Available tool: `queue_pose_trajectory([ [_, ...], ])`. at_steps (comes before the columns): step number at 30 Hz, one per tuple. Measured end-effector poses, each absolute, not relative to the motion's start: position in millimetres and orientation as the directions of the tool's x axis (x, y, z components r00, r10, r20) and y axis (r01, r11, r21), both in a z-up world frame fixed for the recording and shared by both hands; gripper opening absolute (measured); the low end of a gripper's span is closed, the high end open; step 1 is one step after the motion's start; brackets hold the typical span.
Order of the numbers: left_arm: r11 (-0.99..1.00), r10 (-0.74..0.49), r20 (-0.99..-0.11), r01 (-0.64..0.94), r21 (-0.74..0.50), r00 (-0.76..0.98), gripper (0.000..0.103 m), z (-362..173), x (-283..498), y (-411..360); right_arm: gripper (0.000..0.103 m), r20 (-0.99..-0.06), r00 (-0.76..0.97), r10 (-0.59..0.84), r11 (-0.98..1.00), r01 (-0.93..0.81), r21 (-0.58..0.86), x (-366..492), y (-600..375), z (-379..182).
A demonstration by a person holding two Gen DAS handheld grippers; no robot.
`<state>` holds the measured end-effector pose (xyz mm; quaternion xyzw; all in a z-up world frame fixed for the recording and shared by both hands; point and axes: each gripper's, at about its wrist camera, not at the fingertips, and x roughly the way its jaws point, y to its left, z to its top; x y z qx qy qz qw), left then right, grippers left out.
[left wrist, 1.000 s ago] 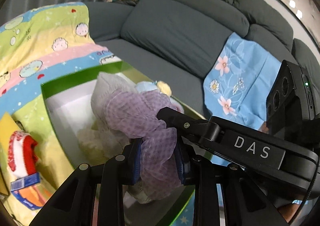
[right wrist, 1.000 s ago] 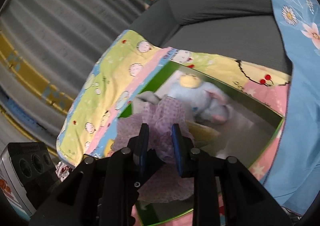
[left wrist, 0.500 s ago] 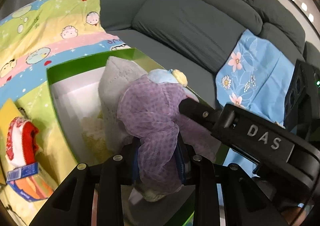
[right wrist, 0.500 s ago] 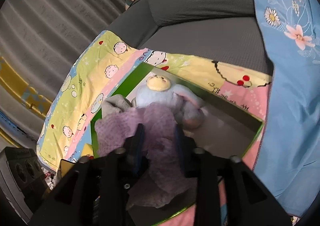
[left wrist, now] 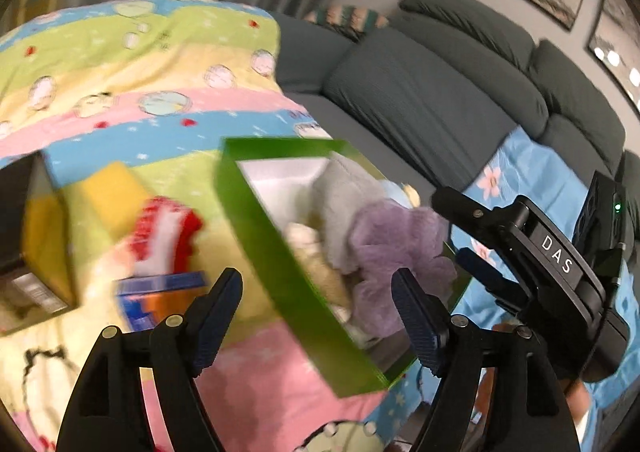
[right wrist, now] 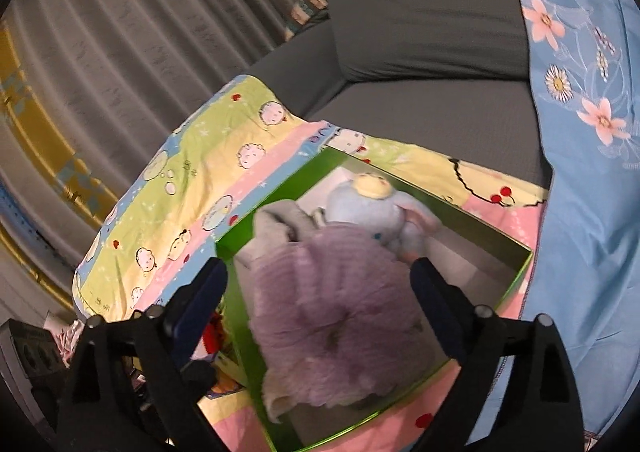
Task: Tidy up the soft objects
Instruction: 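Move the right gripper back to the blue tissue packet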
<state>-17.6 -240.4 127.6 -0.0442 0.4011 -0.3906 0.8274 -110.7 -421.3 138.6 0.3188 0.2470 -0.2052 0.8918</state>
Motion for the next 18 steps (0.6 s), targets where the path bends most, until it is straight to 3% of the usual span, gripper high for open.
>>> queue_pose_trajectory([
  [2,0.704,-0.68,-0.613,0.593,-0.391,0.403,0.084,133,-20,-219,0.099,-0.556,0.805,-0.207,0.728,0.507,0.462,-111,-414,144],
  [10,0.826,-0.563,-0.618,0.409,-0.389,0.549,0.084,137,-23,-124,0.102,-0.534,0.84,-0.101,0.81,0.381,0.447,-91,-373,154],
  [18,0.912,-0.41,-0.684,0.256,-0.32,0.603,0.084,106,-40,-72,0.102,-0.648,0.755,0.101,0.888,0.225,0.401,-39,-307,127],
])
